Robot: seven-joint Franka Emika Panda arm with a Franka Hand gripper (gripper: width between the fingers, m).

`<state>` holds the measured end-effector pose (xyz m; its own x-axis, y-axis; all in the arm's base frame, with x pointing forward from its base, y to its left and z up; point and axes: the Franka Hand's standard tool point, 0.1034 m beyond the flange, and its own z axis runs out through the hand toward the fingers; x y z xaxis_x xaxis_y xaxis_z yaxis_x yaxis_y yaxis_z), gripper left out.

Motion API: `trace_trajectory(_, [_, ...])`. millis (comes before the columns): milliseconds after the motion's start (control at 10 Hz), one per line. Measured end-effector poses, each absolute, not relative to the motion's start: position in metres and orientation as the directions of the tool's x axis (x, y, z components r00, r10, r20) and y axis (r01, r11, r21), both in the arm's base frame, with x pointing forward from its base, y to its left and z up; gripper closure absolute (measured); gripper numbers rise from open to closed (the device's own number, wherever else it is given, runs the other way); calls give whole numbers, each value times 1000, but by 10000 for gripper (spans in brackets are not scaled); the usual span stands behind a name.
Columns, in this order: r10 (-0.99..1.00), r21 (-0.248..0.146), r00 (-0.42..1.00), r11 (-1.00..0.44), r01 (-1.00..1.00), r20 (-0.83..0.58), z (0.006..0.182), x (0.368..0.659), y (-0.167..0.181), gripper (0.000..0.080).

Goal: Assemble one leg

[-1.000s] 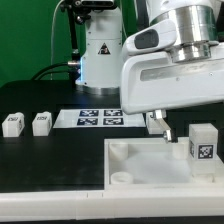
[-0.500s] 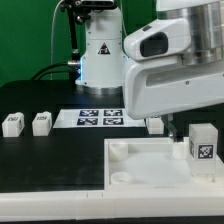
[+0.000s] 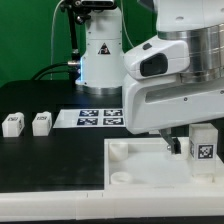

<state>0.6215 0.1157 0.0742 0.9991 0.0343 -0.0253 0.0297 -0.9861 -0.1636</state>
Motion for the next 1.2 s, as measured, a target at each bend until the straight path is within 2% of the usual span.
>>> trace_trajectory(100, [32, -164, 999, -986, 27, -26, 74, 621, 116, 160])
trace_trajectory(200, [-1, -163, 999, -987, -6, -32, 74, 621, 116, 318])
trace_trajectory(300, [-22, -163, 999, -986, -28, -36, 74, 621, 116, 510])
trace_trajectory(600, [-252, -151, 965, -954, -260, -73, 73, 621, 115, 505])
trace_trajectory(800, [-538, -139, 837, -826, -547, -99, 73, 627, 115, 505])
trace_trajectory(900, [-714, -130, 690, -678, -724, -118, 72, 628, 114, 505])
trace_trajectory(1000, [-834, -141, 532, -515, -845, -145, 71, 628, 110, 505])
trace_trajectory(1100, [-894, -144, 411, -389, -910, -180, 71, 628, 109, 505])
trace_trajectory(1200, [-942, -122, 261, -239, -963, -210, 71, 627, 109, 505])
